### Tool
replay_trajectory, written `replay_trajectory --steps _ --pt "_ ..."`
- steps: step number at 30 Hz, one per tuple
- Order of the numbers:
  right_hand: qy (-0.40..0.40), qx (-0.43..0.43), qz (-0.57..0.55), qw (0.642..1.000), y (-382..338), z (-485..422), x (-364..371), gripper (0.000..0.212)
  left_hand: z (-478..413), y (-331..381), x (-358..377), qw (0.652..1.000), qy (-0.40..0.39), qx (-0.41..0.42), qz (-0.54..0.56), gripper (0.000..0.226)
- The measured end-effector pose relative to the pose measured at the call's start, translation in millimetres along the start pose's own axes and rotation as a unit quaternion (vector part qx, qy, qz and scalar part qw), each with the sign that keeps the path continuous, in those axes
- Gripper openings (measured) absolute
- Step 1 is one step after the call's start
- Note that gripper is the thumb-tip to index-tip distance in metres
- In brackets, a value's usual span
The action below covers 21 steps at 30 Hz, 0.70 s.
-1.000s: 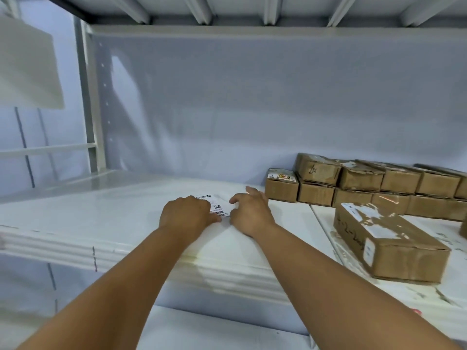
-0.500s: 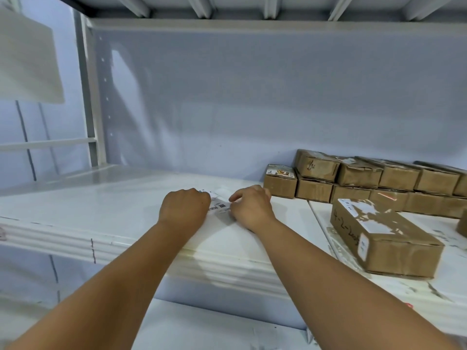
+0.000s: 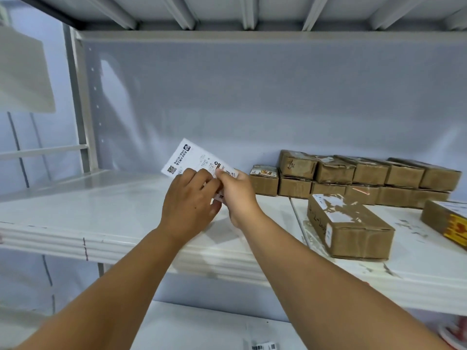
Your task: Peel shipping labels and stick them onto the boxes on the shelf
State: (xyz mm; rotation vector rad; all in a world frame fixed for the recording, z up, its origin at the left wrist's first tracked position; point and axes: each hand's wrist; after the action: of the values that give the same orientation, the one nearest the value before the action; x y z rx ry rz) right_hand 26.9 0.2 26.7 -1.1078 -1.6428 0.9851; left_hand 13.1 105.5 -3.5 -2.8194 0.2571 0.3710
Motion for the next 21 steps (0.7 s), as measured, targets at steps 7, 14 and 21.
replay_trajectory --steps 7,14,21 --pt "0.086 -0.072 0.084 0.990 -46 12 -40 0.027 -29 39 -19 0.852 0.023 -0.421 0.310 0.034" --pt "0.080 -0.136 0.220 0.963 -96 32 -88 0.033 -76 67 -34 0.592 -0.011 -0.583 0.557 0.031" --pt "0.194 -0.096 0.129 0.968 -120 44 -140 0.021 -97 111 -37 0.596 0.003 -0.575 0.561 0.022"
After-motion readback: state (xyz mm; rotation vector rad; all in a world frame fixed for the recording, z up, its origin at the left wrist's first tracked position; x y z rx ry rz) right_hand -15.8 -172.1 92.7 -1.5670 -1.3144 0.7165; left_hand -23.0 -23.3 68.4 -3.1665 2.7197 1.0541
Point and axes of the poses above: each hand's wrist, its own z-axis away from the middle knuckle, its own x-axis out of the palm, y = z × x, and after that the axes turned 3 degrees about -z, right-handed
